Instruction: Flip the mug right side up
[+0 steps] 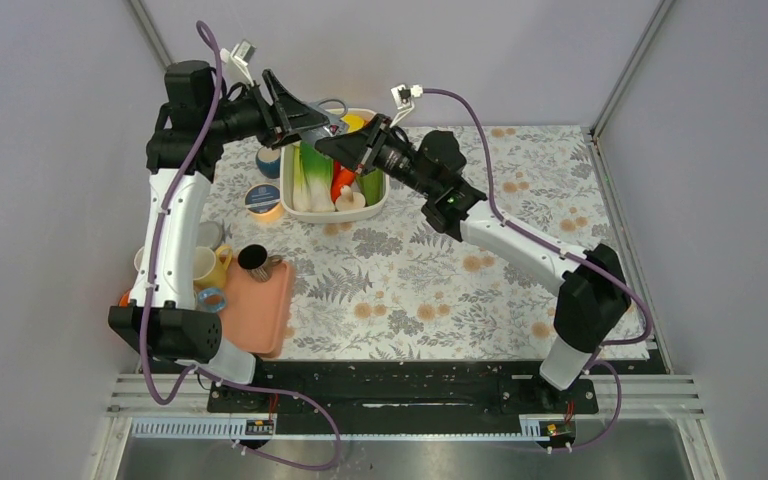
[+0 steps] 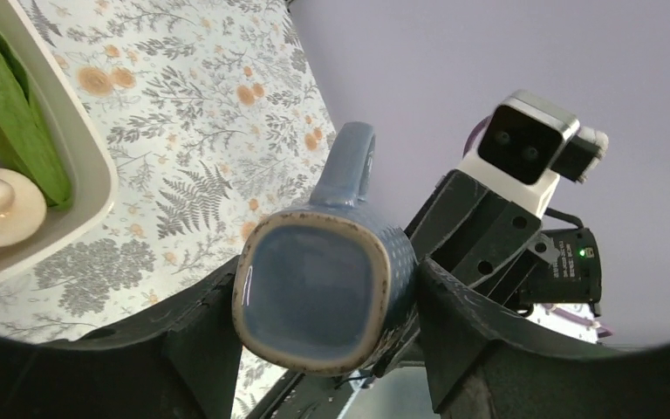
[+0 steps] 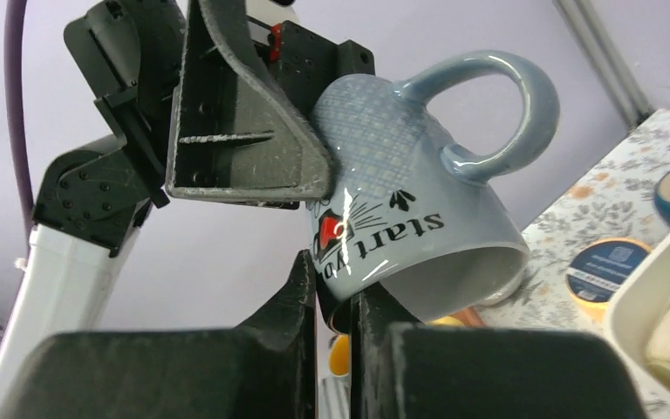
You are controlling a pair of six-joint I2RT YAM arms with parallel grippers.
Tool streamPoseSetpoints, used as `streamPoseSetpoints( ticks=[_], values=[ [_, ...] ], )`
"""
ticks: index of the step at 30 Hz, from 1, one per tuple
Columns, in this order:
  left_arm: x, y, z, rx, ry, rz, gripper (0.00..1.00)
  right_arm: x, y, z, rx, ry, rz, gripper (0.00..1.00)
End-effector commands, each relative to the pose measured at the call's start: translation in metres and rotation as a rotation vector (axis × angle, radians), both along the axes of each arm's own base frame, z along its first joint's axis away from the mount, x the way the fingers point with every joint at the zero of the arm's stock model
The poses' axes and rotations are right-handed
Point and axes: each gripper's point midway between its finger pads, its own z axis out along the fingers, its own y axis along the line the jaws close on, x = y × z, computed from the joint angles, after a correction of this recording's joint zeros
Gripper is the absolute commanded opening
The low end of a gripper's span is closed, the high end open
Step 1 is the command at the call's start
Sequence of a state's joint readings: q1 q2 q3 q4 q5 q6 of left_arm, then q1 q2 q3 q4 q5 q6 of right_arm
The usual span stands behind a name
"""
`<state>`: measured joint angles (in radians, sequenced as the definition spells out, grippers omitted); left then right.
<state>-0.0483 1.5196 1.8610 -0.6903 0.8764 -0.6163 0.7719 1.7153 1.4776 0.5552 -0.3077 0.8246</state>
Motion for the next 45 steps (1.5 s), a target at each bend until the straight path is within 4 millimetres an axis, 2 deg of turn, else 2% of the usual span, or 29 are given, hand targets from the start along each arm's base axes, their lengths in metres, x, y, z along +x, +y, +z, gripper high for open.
streamPoseSetpoints(
  ticks=[1, 3, 4, 6, 7, 9, 13, 14, 17, 18, 19, 22, 24, 25, 27, 29, 36, 41, 45],
  values=[
    [-0.028, -0.018, 0.008, -0.027, -0.036, -0.114, 0.00, -0.007, -0.018, 0.046, 0.037, -0.172, -0.108, 0.00],
    [-0.028, -0.018, -0.001, -0.006, -0.032, -0.119, 0.00, -0.002, -0.028, 0.036, -0.050, -0.213, -0.181, 0.00],
    [-0.027, -0.016, -0.006, 0.022, -0.044, -0.118, 0.04, -0.001, -0.032, 0.030, -0.118, -0.240, -0.208, 0.00],
    [-0.021, -0.005, -0.018, 0.138, -0.093, -0.086, 0.32, 0.001, -0.042, 0.016, -0.271, -0.295, -0.250, 0.00],
    [-0.018, 0.001, -0.024, 0.196, -0.109, -0.071, 0.42, 0.001, -0.047, 0.007, -0.348, -0.317, -0.262, 0.00],
    [-0.014, 0.011, -0.031, 0.288, -0.131, -0.049, 0.55, 0.002, -0.058, -0.014, -0.498, -0.373, -0.272, 0.00],
    [-0.012, 0.022, -0.036, 0.389, -0.187, -0.043, 0.67, -0.009, -0.079, -0.063, -0.776, -0.501, -0.208, 0.00],
    [-0.015, 0.019, -0.035, 0.383, -0.201, -0.076, 0.70, -0.013, -0.081, -0.069, -0.812, -0.531, -0.184, 0.00],
    [-0.028, 0.008, -0.042, 0.346, -0.219, -0.187, 0.71, -0.020, -0.088, -0.082, -0.889, -0.588, -0.136, 0.00],
    [-0.031, 0.005, -0.047, 0.332, -0.209, -0.213, 0.70, -0.022, -0.088, -0.083, -0.894, -0.597, -0.125, 0.00],
    [-0.034, 0.000, -0.053, 0.312, -0.199, -0.242, 0.66, -0.023, -0.088, -0.084, -0.888, -0.603, -0.118, 0.00],
    [-0.043, -0.022, -0.071, 0.179, -0.135, -0.336, 0.34, -0.025, -0.075, -0.083, -0.818, -0.602, -0.093, 0.00],
    [-0.049, -0.036, -0.076, 0.096, -0.091, -0.388, 0.08, -0.025, -0.067, -0.078, -0.759, -0.590, -0.087, 0.00],
    [-0.052, -0.041, -0.076, 0.069, -0.090, -0.416, 0.01, -0.025, -0.063, -0.075, -0.735, -0.586, -0.084, 0.00],
    [-0.057, -0.046, -0.077, 0.029, -0.088, -0.457, 0.00, -0.024, -0.059, -0.072, -0.698, -0.583, -0.094, 0.00],
    [-0.057, -0.047, -0.083, 0.025, -0.084, -0.465, 0.00, -0.023, -0.060, -0.078, -0.690, -0.579, -0.099, 0.00],
    [-0.050, -0.050, -0.128, 0.029, -0.011, -0.443, 0.00, -0.039, -0.059, -0.114, -0.611, -0.572, -0.013, 0.00],
    [-0.043, -0.054, -0.153, 0.007, 0.032, -0.415, 0.00, -0.034, -0.060, -0.118, -0.530, -0.533, -0.062, 0.00],
    [-0.035, -0.054, -0.178, 0.025, 0.096, -0.370, 0.00, -0.029, -0.057, -0.134, -0.481, -0.441, -0.072, 0.09]
  ],
)
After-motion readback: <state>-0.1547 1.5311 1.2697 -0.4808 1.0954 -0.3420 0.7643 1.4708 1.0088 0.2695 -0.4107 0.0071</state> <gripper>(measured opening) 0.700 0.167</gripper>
